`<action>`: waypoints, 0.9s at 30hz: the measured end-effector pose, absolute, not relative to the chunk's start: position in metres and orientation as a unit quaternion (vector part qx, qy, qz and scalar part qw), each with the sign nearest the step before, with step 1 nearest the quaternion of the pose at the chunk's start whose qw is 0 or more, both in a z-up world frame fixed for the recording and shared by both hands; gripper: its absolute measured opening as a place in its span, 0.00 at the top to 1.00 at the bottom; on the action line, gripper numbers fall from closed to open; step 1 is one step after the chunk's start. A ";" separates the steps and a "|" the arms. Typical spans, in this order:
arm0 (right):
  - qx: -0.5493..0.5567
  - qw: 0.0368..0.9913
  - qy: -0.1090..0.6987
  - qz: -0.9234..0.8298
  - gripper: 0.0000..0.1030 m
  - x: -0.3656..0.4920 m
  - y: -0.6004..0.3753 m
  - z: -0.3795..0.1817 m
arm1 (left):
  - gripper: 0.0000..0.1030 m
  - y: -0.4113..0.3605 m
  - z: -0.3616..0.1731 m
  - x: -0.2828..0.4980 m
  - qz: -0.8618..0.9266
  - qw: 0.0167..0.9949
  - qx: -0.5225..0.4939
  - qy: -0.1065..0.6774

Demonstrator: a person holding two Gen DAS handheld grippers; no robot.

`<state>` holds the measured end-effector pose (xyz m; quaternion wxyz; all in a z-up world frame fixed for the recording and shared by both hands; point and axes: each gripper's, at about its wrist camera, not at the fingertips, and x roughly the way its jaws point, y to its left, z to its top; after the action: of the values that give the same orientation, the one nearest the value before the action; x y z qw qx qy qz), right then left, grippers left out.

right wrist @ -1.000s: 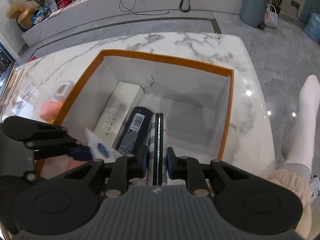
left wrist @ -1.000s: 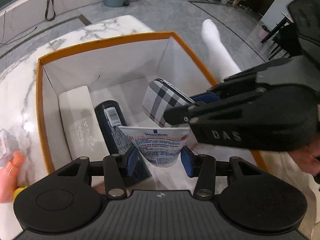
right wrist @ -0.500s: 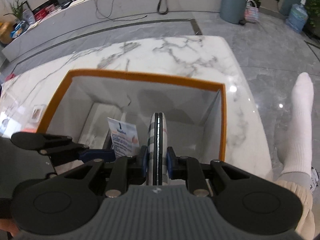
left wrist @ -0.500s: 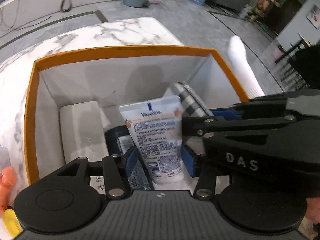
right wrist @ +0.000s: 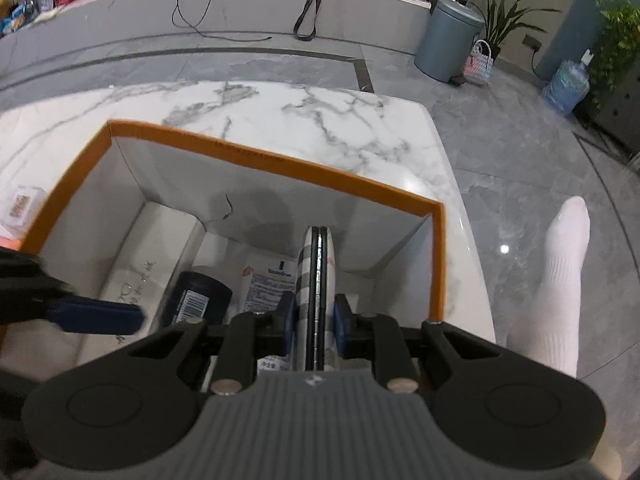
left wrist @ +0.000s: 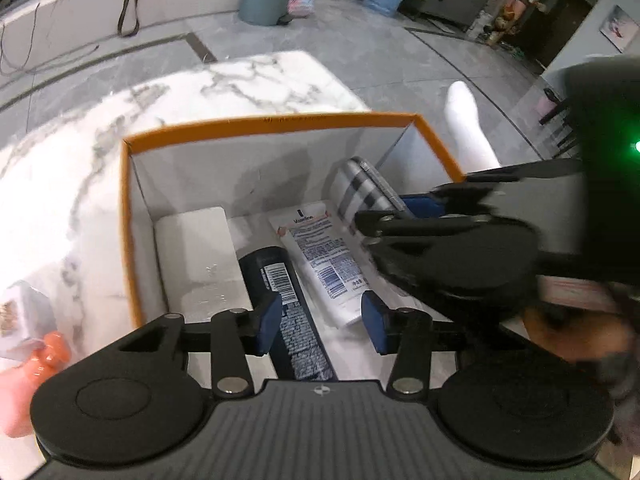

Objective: Organize rigid objects
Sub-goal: 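Open both tools to release the objects into the box and withdraw, then grasp the artwork card box with the left tool while the right tool grasps the yellow tape measure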

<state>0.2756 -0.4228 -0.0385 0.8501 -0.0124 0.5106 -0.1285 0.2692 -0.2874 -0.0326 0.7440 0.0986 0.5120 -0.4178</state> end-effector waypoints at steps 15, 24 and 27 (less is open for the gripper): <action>-0.007 0.836 0.534 -0.126 0.79 0.275 -0.402 -0.037 | 0.46 -0.224 0.011 0.268 -0.406 0.774 0.072 0.481; -0.015 0.862 0.499 -0.089 0.79 0.260 -0.366 0.010 | 0.46 -0.172 0.032 0.264 -0.354 0.805 0.104 0.466; -0.016 0.877 0.476 -0.062 0.79 0.253 -0.345 0.032 | 0.46 -0.152 0.035 0.260 -0.339 0.810 0.108 0.467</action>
<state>0.2528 -0.3446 0.0320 0.8770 -0.0159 0.4763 -0.0615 0.2603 -0.1515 0.0348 0.8095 0.1079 0.4670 -0.3391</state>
